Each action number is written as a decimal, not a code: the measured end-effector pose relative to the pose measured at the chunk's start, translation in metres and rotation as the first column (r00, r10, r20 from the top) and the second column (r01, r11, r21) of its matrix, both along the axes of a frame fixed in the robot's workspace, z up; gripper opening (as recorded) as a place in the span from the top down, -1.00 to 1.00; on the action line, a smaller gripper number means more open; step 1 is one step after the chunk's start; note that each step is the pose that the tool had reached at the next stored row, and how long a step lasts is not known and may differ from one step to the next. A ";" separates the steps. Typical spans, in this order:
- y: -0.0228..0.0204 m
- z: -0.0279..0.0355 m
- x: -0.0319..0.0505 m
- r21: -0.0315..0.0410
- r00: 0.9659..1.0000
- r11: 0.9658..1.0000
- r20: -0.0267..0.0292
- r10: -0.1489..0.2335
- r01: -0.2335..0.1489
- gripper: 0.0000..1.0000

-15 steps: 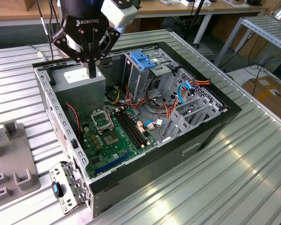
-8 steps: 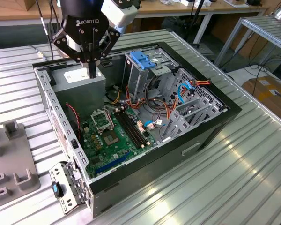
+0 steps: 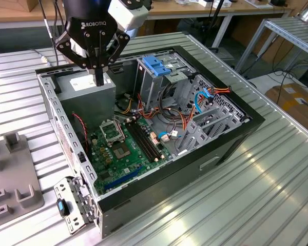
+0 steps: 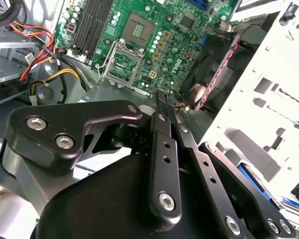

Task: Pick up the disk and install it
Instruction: 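Reach for the disk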

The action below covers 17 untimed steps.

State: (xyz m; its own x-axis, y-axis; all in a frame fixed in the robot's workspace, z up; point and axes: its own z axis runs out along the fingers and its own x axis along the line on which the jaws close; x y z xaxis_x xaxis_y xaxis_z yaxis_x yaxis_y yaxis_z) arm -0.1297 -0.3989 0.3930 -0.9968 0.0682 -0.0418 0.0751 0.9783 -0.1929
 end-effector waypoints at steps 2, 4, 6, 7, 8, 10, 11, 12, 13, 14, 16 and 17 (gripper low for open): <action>0.0000 -0.0001 -0.0058 0.000 1.000 1.000 0.000 0.000 0.000 0.79; 0.0000 -0.0003 -0.0113 0.000 1.000 1.000 0.000 0.000 0.000 0.79; 0.0000 -0.0006 -0.0159 0.000 1.000 1.000 0.000 0.000 0.000 0.79; 0.0000 -0.0008 -0.0175 0.000 1.000 1.000 0.000 0.000 0.000 0.79; 0.0000 -0.0011 -0.0187 0.000 1.000 1.000 0.000 0.000 0.000 0.79; 0.0000 -0.0021 -0.0222 0.000 1.000 1.000 0.000 0.000 0.000 0.79; 0.0000 -0.0026 -0.0235 0.000 1.000 1.000 0.000 0.000 0.000 0.79; 0.0000 -0.0030 -0.0245 0.000 1.000 1.000 0.000 0.000 0.000 0.79; 0.0000 -0.0032 -0.0255 0.000 1.000 1.000 0.000 0.000 0.000 0.79; 0.0000 -0.0036 -0.0268 0.000 1.000 1.000 0.000 0.000 0.000 0.79; 0.0000 -0.0046 -0.0310 -0.001 1.000 1.000 0.000 0.000 0.000 0.79; 0.0000 -0.0052 -0.0331 -0.001 1.000 1.000 0.000 0.000 0.000 0.79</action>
